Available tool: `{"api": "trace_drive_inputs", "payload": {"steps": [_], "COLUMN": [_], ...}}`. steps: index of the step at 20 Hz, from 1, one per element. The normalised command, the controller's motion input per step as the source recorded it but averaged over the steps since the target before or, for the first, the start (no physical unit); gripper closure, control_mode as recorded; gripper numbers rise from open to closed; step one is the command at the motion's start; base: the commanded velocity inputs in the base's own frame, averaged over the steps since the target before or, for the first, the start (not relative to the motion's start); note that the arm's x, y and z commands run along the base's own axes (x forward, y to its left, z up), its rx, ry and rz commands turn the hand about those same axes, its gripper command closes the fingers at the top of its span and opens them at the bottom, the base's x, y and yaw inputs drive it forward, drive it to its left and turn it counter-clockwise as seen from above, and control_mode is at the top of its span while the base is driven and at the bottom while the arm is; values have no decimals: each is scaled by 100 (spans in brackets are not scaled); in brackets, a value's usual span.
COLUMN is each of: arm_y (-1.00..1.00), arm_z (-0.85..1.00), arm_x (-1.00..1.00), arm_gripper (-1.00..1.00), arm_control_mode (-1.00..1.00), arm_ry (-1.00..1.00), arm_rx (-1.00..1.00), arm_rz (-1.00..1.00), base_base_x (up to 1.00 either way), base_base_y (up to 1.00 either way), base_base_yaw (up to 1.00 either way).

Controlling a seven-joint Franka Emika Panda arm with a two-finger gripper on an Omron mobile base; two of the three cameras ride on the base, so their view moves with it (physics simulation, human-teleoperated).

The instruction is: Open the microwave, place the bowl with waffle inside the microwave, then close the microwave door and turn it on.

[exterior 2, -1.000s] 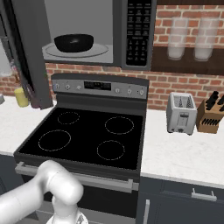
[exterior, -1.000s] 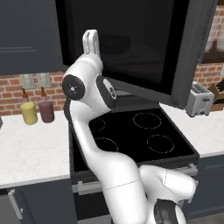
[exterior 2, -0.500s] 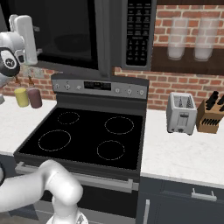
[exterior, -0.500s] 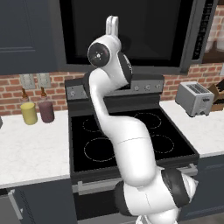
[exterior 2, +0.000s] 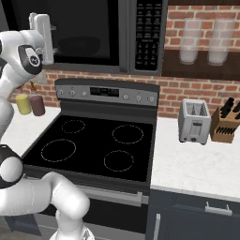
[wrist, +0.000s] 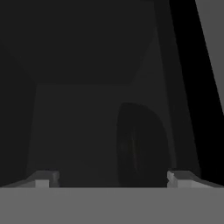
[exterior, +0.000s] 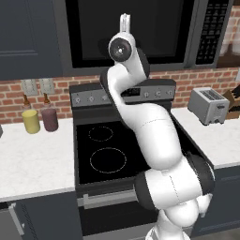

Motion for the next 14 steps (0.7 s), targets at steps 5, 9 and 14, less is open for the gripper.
{"api": "trace_drive_inputs", "payload": {"steps": [5, 9, 14], "arm_y": [-26, -12, -12], "arm_z": [-16, -2, 0], "arm_x": [70, 13, -43], "arm_gripper": [-100, -100, -100], "arm_control_mode": [-100, -100, -100], "arm_ry": [2, 10, 11], "arm_rx": [1, 1, 1], "arm_rz": [10, 11, 4], "base_base_x": [0, 0, 0], "base_base_y": [0, 0, 0], "base_base_yaw": [0, 0, 0]}}
